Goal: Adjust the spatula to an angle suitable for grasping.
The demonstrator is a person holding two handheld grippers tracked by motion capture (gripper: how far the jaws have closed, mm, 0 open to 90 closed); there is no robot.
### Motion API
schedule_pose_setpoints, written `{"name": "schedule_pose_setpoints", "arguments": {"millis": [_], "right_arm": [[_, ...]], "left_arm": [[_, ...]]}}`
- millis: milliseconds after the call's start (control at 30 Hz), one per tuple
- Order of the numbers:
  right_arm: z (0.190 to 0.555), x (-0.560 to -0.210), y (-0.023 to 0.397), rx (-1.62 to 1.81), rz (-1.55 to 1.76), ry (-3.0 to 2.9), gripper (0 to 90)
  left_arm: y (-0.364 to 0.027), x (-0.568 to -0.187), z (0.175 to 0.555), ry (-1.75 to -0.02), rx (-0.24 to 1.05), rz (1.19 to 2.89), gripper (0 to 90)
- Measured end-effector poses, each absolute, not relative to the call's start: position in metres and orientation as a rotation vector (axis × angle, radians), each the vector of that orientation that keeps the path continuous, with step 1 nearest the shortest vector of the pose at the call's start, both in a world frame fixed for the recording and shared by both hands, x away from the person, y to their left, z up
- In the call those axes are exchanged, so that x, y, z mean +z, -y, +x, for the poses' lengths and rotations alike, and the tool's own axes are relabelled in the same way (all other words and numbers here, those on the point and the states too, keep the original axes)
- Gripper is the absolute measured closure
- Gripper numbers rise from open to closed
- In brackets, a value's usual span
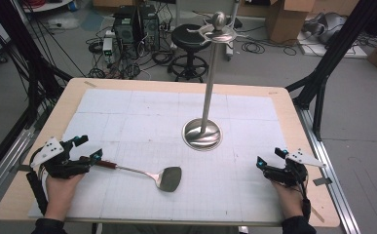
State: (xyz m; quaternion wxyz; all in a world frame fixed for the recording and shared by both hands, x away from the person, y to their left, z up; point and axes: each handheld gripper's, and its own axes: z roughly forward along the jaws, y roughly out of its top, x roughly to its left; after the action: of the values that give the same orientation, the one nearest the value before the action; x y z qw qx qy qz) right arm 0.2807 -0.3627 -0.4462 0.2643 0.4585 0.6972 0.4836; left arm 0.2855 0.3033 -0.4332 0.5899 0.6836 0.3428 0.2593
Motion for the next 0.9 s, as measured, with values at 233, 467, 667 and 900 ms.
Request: {"name": "schedule_pose_setpoints", "arguments": {"millis": [233, 467, 667, 900], "right_arm": [[0.2813, -0.4462, 0.363, 1.306, 1.244, -1.884, 15.9], [0.2818, -0.4462, 0.3635, 1.311, 1.245, -1.885, 15.9], [0.2812, -0.4462, 0.3634, 1.312, 1.236, -1.89, 15.9], [0.2812, -0.4462, 0.3627, 1.311, 1.228, -1.889, 15.9]], "left_arm": [[-0.3024, -0.4326, 0.284, -0.789, 0.599, 1.605, 19.7], [-0.2994, -0.4323, 0.2841, -0.781, 0.615, 1.622, 19.8], [-0.3008, -0.4316, 0.2849, -0.787, 0.619, 1.585, 19.6], [-0.297, -0.4254, 0.2834, -0.75, 0.592, 1.617, 15.9]]}}
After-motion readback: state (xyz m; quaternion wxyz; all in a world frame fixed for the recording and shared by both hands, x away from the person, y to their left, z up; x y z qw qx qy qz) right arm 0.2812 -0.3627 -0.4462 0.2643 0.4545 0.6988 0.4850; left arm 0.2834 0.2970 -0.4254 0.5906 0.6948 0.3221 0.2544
